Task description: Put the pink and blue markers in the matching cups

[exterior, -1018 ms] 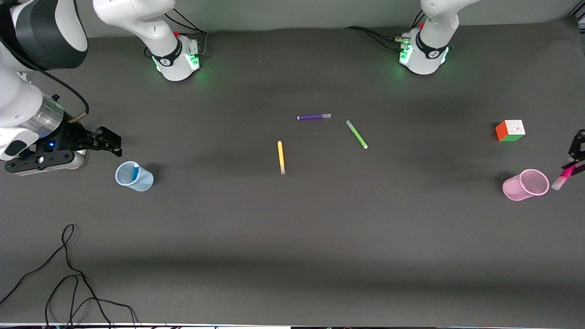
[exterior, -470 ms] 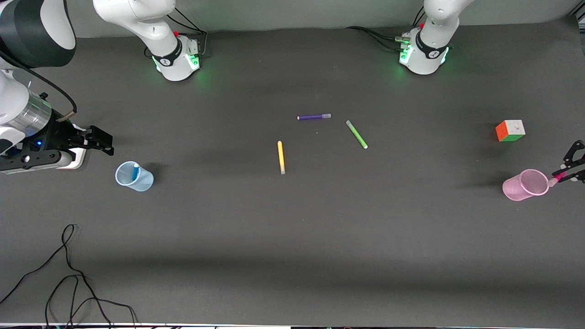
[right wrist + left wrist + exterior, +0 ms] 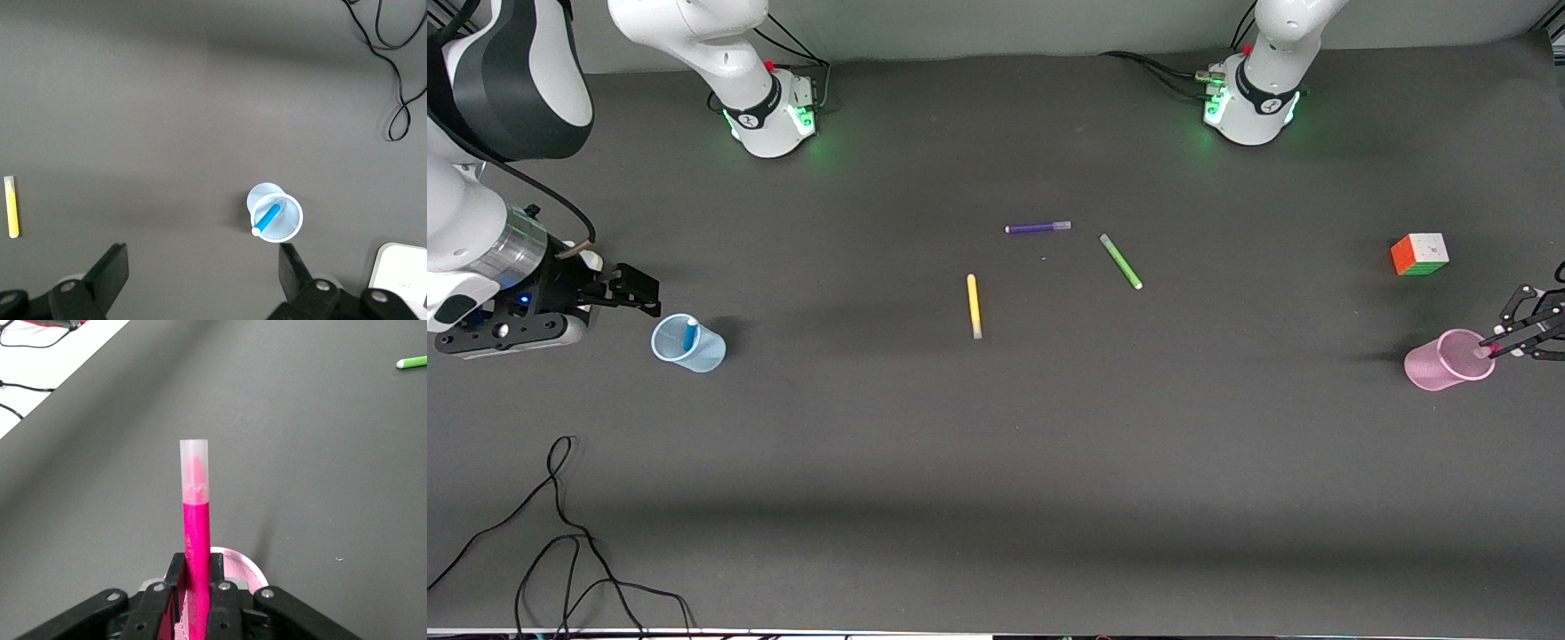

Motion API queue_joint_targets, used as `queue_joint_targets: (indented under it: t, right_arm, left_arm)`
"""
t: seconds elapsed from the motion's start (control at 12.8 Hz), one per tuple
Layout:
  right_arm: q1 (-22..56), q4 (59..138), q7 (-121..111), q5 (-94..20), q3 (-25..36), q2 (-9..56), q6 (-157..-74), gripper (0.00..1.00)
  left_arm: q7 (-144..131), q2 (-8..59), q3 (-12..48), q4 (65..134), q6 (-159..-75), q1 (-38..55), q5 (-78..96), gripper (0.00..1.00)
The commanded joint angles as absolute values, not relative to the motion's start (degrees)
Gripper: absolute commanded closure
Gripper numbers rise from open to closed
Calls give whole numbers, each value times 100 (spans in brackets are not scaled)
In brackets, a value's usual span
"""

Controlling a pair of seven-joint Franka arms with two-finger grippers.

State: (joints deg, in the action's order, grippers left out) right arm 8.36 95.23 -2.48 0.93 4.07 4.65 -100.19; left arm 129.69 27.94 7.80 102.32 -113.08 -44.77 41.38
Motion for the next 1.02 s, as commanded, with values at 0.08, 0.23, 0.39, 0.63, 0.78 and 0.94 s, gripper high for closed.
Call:
queue_joint_targets:
  t: [0.08, 0.23, 0.39, 0.63, 0.78, 0.94]
  right_arm:
    - [765, 9483, -167, 18, 369, 475, -10028, 0]
    - [773, 9553, -167, 18, 369, 449, -10028, 0]
    - [773, 9589, -167, 18, 369, 422, -10028, 0]
    - [782, 9580, -158, 18, 369, 404, -10107, 0]
    - [782, 9589, -158, -52, 369, 396, -10151, 0]
    - [800, 9589, -158, -202, 369, 369, -10169, 0]
  left_arm:
    - [13289, 2918, 870, 10327, -11206, -4579, 4491, 100]
    - [13428, 2970, 870, 10415, -11092, -4640, 4649, 100]
    - [13745, 3137, 870, 10406, -11022, -4658, 4886, 100]
    - [13825, 3217, 870, 10389, -11021, -4711, 4931, 100]
    - [13816, 3217, 879, 10362, -11021, -4720, 4931, 97]
    - [13816, 3225, 870, 10354, -11013, -4720, 4931, 7]
